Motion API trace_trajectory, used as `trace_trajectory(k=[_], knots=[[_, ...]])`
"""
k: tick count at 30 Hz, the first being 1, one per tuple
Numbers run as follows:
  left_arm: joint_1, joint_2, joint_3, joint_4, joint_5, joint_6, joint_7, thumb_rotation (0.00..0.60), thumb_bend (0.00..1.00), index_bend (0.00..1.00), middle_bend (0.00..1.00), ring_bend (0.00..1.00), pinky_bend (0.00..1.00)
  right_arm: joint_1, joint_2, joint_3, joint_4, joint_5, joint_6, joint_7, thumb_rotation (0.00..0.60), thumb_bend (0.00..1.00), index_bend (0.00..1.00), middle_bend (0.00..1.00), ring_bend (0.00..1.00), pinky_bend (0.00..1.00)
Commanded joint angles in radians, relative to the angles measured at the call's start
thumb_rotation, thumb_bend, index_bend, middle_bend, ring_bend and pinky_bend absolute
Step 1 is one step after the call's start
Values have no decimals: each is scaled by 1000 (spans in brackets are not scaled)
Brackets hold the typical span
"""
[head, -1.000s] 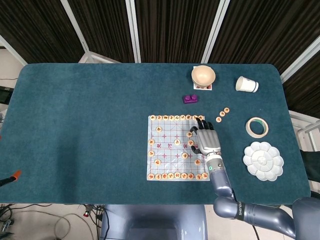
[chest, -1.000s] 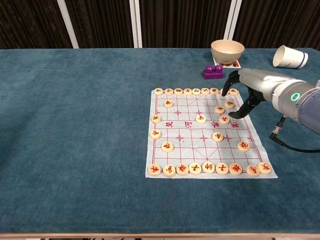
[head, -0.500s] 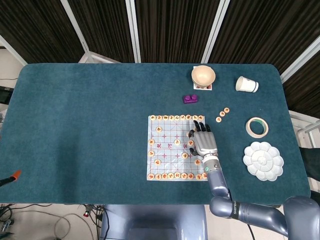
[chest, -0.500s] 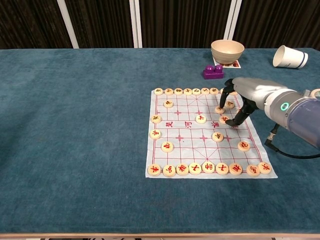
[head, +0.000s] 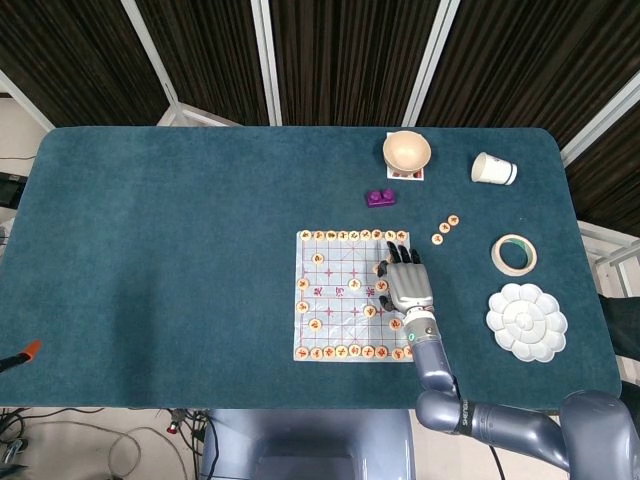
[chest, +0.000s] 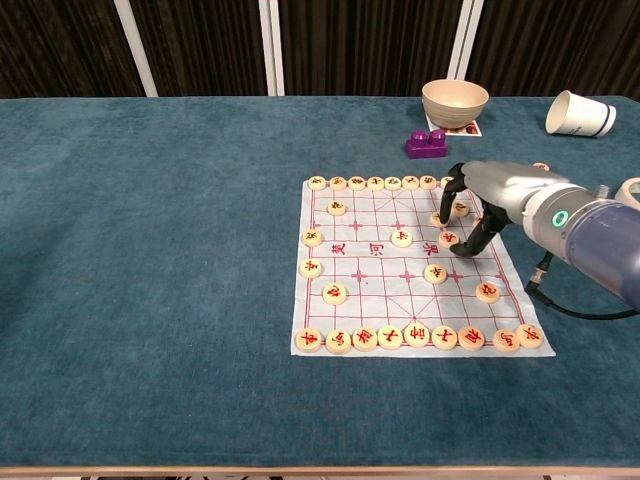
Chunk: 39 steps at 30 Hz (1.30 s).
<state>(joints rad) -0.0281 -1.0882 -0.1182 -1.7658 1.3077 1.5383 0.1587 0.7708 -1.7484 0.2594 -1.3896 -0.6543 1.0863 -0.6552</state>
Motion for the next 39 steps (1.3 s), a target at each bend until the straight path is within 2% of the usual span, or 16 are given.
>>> trace_trajectory(k=[1, 19, 39], knots=[[0, 0, 0, 0, 0, 0, 1, 600, 0, 79, 0, 0, 4, 3, -4, 3, 9, 6, -3, -1, 600, 379, 414, 0, 1, 81], [0, -2, 0, 1, -1, 2, 4, 600, 0, 79, 0, 0, 4, 10, -23, 8, 57, 26, -19, -7, 600, 378, 470, 0, 2, 81], [-1, -2, 0, 2, -3, 1, 6, 600, 0, 79, 0, 0, 4, 23, -40, 20, 81, 52, -23, -28, 600, 378, 474, 0, 2, 80]])
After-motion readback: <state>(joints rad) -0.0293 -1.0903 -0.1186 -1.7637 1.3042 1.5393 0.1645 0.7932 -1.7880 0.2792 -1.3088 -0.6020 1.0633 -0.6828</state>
